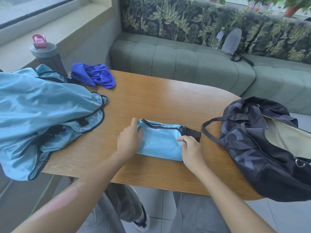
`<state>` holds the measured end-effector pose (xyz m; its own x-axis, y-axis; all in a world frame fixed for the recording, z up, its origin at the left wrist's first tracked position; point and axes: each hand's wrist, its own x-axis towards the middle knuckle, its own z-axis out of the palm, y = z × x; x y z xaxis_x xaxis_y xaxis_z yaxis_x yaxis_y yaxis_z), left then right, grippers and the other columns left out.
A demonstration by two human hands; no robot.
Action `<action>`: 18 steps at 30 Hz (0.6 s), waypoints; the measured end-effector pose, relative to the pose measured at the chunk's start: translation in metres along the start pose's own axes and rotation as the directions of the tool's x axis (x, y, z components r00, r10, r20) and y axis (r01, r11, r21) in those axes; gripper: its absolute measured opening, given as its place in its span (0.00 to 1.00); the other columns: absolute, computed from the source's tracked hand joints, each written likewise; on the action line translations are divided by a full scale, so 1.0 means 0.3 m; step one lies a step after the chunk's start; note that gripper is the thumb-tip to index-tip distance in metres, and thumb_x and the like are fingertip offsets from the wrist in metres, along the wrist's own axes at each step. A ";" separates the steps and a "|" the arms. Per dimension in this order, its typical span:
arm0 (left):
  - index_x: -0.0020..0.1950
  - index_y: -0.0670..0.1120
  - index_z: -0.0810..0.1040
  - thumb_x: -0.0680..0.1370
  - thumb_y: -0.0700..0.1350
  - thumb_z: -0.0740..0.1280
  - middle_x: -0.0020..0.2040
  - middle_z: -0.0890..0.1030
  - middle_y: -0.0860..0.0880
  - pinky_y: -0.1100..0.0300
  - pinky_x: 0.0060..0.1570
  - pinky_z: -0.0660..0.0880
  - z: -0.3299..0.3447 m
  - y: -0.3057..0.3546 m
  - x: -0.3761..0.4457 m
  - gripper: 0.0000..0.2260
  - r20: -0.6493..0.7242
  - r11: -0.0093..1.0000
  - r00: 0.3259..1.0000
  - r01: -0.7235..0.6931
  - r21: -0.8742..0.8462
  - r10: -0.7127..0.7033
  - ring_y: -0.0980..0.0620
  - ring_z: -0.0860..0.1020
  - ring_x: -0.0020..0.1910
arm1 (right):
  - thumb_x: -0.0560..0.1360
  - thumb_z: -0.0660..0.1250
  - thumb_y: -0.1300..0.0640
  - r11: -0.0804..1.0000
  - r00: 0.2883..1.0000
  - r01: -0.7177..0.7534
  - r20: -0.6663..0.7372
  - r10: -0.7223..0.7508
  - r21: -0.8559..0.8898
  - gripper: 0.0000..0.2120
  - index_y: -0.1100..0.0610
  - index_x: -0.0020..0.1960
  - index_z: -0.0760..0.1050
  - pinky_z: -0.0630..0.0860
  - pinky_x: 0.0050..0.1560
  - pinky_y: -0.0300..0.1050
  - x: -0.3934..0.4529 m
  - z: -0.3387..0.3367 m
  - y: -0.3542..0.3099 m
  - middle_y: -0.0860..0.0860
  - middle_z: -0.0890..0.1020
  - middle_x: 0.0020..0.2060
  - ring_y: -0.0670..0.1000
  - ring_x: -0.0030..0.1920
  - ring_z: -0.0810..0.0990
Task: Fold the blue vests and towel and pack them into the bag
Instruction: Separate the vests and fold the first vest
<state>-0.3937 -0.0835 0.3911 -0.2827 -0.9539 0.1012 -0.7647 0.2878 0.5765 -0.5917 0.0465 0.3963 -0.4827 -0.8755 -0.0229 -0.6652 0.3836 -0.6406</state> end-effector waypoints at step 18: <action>0.84 0.59 0.46 0.81 0.65 0.35 0.84 0.44 0.55 0.52 0.80 0.43 0.073 -0.048 0.042 0.31 0.506 0.741 0.716 -0.640 0.202 0.481 0.54 0.40 0.82 | 0.77 0.53 0.53 0.776 0.903 0.416 0.113 -0.415 -0.473 0.27 0.62 0.72 0.72 0.62 0.77 0.55 -0.181 -0.020 0.014 0.54 0.70 0.75 0.54 0.79 0.60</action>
<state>-0.3990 -0.0977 0.3664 -0.8631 -0.5015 -0.0601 -0.5027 0.8414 0.1981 -0.5717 0.0974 0.3994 -0.0956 -0.9827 0.1588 -0.9870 0.0728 -0.1436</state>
